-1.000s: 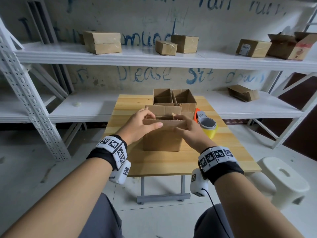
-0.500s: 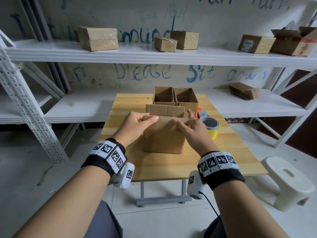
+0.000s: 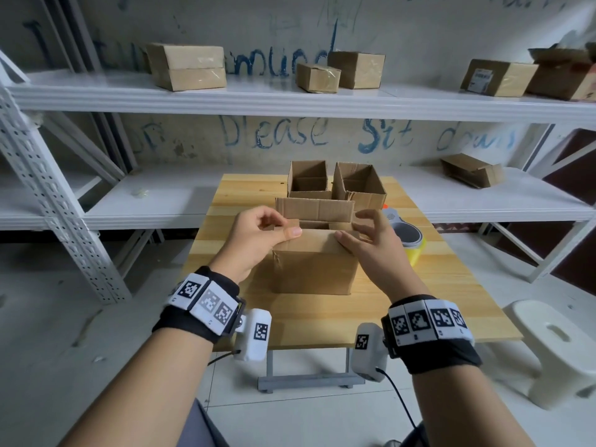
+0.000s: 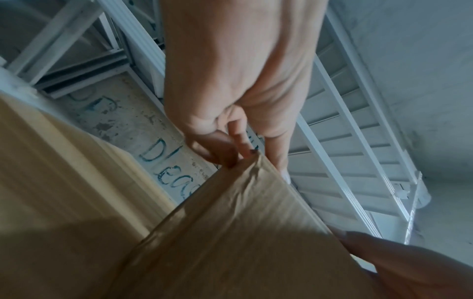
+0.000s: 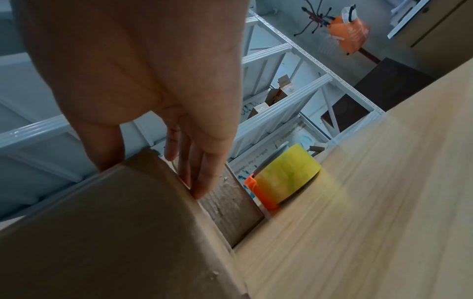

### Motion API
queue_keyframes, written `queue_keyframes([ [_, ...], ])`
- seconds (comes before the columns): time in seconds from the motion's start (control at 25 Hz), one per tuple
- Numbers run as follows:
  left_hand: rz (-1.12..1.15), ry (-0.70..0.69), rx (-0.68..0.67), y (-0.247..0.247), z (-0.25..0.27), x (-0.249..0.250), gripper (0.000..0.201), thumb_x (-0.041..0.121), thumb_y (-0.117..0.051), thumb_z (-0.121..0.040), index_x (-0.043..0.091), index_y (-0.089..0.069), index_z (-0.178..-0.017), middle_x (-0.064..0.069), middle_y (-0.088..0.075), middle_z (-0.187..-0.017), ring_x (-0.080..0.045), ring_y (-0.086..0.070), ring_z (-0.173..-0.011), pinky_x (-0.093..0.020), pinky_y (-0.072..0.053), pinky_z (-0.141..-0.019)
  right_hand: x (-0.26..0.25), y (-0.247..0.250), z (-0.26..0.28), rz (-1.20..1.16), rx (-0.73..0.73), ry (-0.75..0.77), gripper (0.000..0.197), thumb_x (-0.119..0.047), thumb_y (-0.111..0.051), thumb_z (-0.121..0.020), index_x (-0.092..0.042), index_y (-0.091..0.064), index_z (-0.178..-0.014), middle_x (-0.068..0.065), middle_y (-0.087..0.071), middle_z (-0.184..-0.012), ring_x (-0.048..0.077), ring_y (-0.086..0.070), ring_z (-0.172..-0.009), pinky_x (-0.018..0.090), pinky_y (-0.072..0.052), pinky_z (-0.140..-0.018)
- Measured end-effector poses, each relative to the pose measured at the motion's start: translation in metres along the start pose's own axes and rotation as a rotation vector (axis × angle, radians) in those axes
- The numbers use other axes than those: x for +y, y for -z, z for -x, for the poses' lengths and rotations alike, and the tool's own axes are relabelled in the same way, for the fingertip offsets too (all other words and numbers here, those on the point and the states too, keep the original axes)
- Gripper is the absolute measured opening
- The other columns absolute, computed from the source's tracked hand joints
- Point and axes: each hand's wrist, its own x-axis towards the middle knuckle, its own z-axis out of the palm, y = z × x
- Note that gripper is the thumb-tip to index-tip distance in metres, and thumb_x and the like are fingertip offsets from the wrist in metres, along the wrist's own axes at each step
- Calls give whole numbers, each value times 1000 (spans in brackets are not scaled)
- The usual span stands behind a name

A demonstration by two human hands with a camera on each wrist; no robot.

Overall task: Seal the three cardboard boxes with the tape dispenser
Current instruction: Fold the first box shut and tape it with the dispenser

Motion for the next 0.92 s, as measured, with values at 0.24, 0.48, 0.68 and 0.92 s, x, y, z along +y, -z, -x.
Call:
queue_keyframes([
  [0.24,57,12,-108,4,-5,-2,64,21,-89,-74,42,-52,-122,4,-62,-129,-20,-63,-116,-32,-55,-88,14,-3,-1,-52,-15,83,64,-33,-70,-89,-38,-39,-144,-5,-52,-127,14,-56,-115,20,-53,-80],
  [0.48,-26,-81,-122,3,-7,-1,42,17,-85,-79,34,-62,-111,10,-63,-111,-8,-64,-102,-14,-51,-73,19,-5,-2,-68,2,94,65,-35,-70,-88,-36,-39,-145,-8,-53,-128,9,-57,-112,20,-52,-80],
  [0.68,-29,-168,-7,7,-11,-13,15,29,-89,-72,28,-77,-79,11,-73,-112,-13,-70,-104,-40,-56,-96,17,-6,-2,48,-13,170,38,-31,-65,-92,-40,-56,-128,-11,-52,-126,7,-52,-111,17,-43,-81],
  [0.92,-130,-199,-22,7,-4,-9,14,27,-81,-82,15,-82,-89,10,-71,-114,-6,-70,-96,-16,-54,-85,19,-8,-3,190,39,234,26,-35,-62,-94,-31,-72,-118,-11,-57,-124,5,-52,-114,3,-38,-80],
])
